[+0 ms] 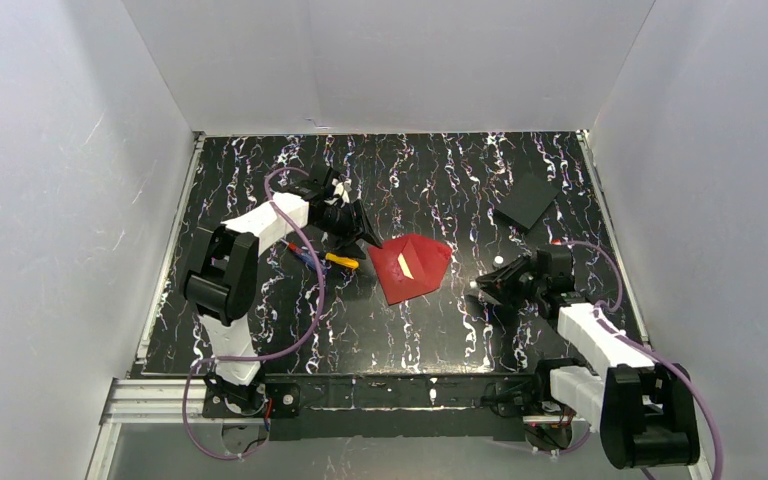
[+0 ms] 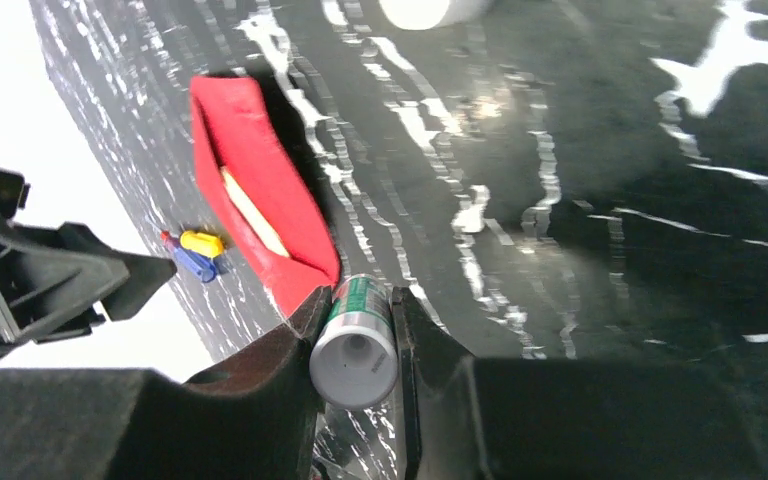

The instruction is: Place the letter into the envelope and seal it

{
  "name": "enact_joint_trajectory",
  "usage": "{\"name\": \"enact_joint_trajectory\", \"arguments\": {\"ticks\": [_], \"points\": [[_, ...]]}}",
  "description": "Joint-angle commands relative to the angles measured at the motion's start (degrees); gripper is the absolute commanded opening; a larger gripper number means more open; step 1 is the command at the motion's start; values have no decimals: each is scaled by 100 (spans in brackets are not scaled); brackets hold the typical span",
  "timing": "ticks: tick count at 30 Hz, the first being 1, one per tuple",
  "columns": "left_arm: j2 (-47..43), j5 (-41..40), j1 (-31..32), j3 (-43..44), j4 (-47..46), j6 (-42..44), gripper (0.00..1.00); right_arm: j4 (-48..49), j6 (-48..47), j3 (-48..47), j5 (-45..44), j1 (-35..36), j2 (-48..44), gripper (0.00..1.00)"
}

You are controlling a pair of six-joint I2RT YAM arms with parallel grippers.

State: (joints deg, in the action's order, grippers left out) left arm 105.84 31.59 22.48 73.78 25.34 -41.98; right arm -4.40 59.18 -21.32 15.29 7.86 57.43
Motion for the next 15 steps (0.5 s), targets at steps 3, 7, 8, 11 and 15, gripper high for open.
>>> {"name": "enact_joint_trajectory", "arguments": {"ticks": [3, 7, 8, 11, 15], "points": [[-258, 44, 4, -239, 120, 102, 51, 1494, 685, 631, 719, -700, 541, 15], [-304, 51, 0, -331, 99, 94, 51, 2259, 869, 796, 1018, -1166, 917, 21], [-309, 42, 3, -356, 94, 94, 51, 2407, 898, 829, 1107, -1249, 1017, 23], [-299, 46, 2, -364, 94, 102, 52, 2783, 948, 919, 1270, -1487, 1344, 32], [-243, 63, 0, -378, 83, 102, 53, 2842, 925, 928, 1419, -1753, 1687, 47]]}}
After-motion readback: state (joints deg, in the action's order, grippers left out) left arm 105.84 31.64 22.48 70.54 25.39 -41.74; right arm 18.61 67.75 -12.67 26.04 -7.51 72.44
